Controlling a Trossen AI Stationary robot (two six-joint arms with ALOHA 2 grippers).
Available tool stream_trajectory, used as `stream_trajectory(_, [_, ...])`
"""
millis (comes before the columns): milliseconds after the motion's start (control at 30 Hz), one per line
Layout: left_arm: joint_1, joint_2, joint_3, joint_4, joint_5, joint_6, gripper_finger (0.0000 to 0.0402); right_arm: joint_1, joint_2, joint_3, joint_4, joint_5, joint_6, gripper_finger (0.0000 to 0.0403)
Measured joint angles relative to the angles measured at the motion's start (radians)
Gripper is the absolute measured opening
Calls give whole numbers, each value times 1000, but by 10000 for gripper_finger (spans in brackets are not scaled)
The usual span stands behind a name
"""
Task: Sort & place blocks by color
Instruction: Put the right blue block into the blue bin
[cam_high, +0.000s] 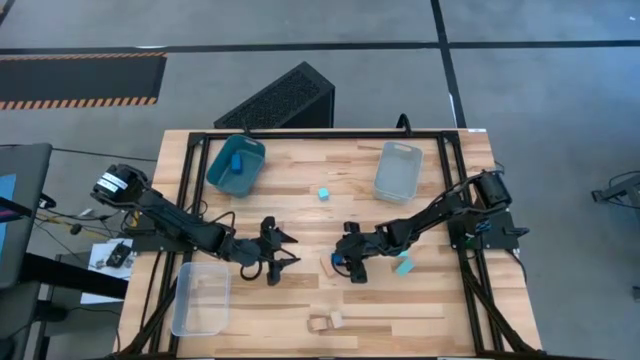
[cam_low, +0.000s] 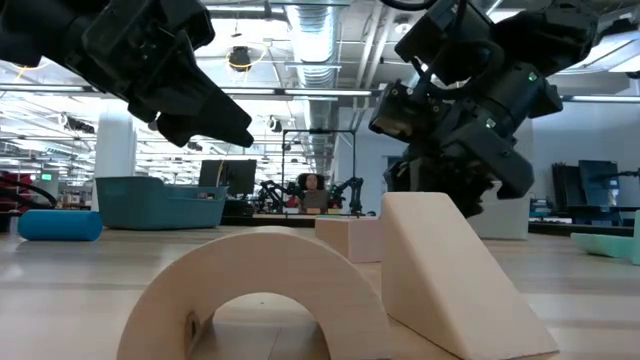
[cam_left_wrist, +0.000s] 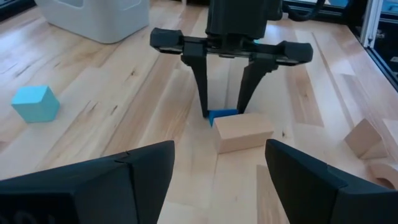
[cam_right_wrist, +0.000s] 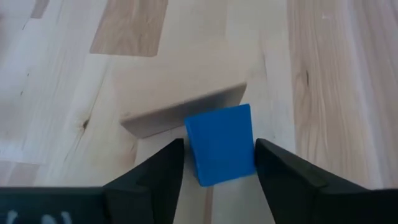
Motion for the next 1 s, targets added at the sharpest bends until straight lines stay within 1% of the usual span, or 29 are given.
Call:
stream_trajectory(167, [-4, 0, 0, 0, 0, 0, 243, 0, -6, 1, -15, 1, 13, 192])
stream_trajectory(367, [-4, 0, 0, 6, 0, 6, 243, 1, -11, 1, -13, 0, 40, 147])
stream_trajectory(433, [-4, 0, 0, 6, -2, 16, 243, 2, -31, 0, -36, -7, 46, 140])
stream_trajectory(533, [-4, 0, 0, 24, -3, 66, 243, 2, -76, -2, -53, -10, 45, 143])
stream_trajectory(667, [-4, 0, 0, 84, -8, 180, 242, 2, -169, 0, -50, -15, 45, 158])
stream_trajectory(733, [-4, 0, 0, 143, -5, 264, 242, 2, -204, -3, -24, -44, 45, 160])
stream_trajectory(900, [-4, 0, 29, 255, 7, 518, 242, 2, -234, 0, 174, -207, 70, 155])
stream_trajectory(1000, [-9, -1, 62, 281, 78, 688, 242, 2, -225, -1, 227, -283, 108, 154])
